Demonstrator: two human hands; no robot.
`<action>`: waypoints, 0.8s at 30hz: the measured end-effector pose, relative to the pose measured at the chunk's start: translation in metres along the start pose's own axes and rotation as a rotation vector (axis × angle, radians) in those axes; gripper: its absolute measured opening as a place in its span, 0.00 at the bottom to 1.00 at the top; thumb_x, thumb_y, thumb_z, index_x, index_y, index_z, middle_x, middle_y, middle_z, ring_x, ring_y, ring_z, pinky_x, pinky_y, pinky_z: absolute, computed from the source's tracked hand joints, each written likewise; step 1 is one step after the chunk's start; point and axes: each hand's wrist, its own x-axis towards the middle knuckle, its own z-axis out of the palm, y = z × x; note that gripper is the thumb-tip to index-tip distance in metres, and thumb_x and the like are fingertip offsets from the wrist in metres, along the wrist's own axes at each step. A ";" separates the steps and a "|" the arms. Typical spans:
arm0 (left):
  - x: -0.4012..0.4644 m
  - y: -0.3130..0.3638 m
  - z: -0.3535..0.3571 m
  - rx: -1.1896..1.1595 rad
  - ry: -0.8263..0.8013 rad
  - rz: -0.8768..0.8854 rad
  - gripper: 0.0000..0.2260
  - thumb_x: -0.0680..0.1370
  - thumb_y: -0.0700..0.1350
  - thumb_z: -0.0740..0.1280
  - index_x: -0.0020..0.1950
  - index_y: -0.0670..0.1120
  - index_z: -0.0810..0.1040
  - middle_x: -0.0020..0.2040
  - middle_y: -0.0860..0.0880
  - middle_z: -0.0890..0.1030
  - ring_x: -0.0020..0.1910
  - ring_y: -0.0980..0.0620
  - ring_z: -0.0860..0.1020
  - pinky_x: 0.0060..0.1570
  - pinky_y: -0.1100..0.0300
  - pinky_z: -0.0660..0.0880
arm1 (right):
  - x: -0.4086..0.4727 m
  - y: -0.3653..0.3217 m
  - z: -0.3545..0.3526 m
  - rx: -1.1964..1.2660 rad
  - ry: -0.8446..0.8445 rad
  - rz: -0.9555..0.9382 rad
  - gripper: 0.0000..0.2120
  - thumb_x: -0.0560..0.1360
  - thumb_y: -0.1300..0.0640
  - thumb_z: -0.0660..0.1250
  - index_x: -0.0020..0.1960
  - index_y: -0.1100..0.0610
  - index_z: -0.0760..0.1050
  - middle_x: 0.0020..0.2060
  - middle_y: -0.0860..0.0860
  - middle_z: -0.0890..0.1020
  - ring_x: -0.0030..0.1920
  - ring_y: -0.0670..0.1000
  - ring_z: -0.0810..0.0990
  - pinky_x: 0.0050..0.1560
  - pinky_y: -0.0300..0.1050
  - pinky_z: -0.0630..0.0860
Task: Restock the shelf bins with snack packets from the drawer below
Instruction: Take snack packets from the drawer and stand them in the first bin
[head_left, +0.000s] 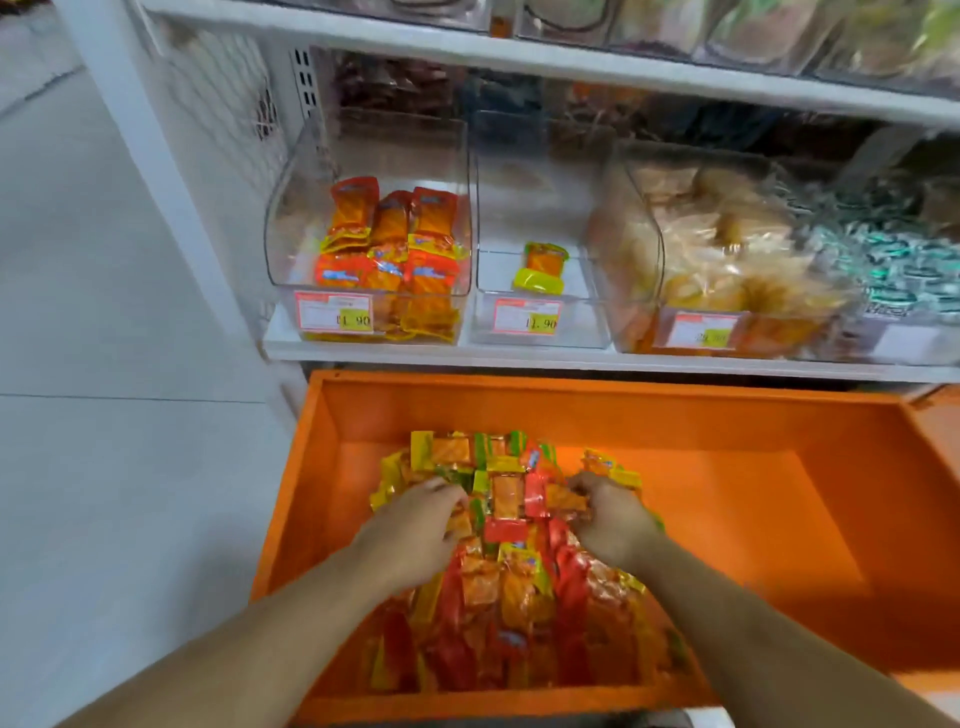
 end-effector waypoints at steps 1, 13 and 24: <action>0.007 0.000 0.010 -0.006 -0.026 -0.006 0.19 0.82 0.50 0.66 0.73 0.51 0.72 0.72 0.52 0.72 0.71 0.48 0.73 0.67 0.53 0.73 | 0.007 0.010 0.004 -0.029 -0.016 0.020 0.24 0.78 0.60 0.68 0.74 0.53 0.72 0.67 0.54 0.79 0.64 0.56 0.79 0.53 0.41 0.73; 0.129 0.012 0.120 -0.215 0.042 -0.301 0.30 0.78 0.51 0.72 0.77 0.46 0.66 0.71 0.45 0.74 0.71 0.43 0.71 0.72 0.48 0.70 | 0.109 0.079 0.068 -0.107 -0.071 0.004 0.44 0.71 0.44 0.75 0.82 0.45 0.59 0.78 0.50 0.66 0.78 0.59 0.62 0.79 0.56 0.60; 0.135 0.016 0.128 -0.493 0.126 -0.425 0.11 0.76 0.51 0.76 0.54 0.52 0.79 0.49 0.53 0.82 0.49 0.50 0.82 0.51 0.48 0.81 | 0.110 0.070 0.051 -0.085 0.069 0.000 0.20 0.64 0.43 0.82 0.49 0.47 0.78 0.49 0.48 0.78 0.54 0.55 0.77 0.51 0.50 0.75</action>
